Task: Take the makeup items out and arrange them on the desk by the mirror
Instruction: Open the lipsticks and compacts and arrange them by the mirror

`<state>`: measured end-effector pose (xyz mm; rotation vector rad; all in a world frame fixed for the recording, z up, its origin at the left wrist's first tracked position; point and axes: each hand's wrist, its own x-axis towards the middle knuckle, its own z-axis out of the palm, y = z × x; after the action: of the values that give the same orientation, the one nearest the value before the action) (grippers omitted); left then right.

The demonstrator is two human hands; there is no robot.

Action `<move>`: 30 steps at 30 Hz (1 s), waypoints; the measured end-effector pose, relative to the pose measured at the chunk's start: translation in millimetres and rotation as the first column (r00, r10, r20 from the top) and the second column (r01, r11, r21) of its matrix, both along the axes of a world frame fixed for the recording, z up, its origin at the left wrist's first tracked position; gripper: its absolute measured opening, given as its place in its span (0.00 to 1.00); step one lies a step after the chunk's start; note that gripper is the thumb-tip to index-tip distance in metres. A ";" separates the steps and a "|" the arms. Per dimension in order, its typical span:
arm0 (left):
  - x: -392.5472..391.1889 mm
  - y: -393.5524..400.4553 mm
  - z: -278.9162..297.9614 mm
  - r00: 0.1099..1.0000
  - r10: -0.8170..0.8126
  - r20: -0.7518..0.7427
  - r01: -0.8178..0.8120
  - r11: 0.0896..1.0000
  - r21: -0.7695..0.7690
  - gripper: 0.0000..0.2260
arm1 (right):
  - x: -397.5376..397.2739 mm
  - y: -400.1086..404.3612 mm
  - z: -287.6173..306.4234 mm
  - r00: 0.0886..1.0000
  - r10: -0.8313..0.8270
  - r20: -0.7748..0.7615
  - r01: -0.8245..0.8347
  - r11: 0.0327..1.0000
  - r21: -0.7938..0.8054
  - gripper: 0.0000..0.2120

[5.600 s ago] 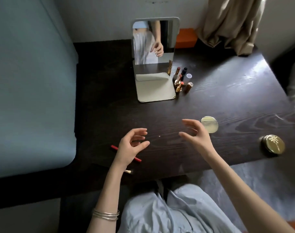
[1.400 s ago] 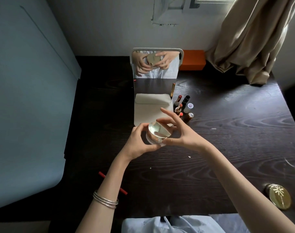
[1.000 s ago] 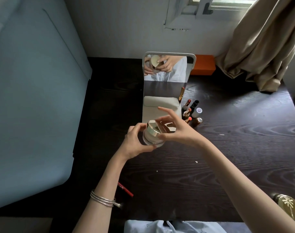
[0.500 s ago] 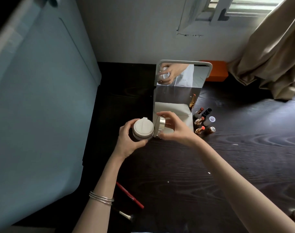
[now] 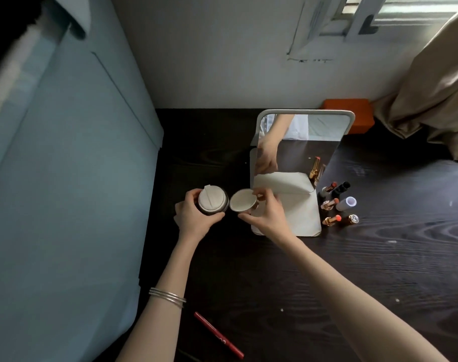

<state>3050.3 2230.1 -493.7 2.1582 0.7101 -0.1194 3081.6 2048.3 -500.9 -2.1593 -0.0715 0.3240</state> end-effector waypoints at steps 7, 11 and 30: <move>12.3 8.9 -16.2 0.996 0.049 -0.076 -0.052 0.998 -0.031 0.32 | -0.5 27.8 -30.3 0.999 -0.025 0.039 0.028 0.998 -0.064 0.25; 7.6 14.3 -21.8 0.991 0.112 -0.071 -0.115 0.993 -0.029 0.32 | 0.1 35.9 -38.9 0.997 -0.040 0.059 0.047 0.992 -0.114 0.24; 14.8 16.7 -28.3 0.985 0.084 -0.151 -0.069 0.993 0.100 0.36 | 3.6 30.1 -45.7 0.983 0.070 0.171 -0.030 0.974 -0.227 0.29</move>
<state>3065.1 2246.8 -522.0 2.2252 0.9031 -0.2193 3085.1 2078.5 -546.7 -2.4095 -0.1994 0.1733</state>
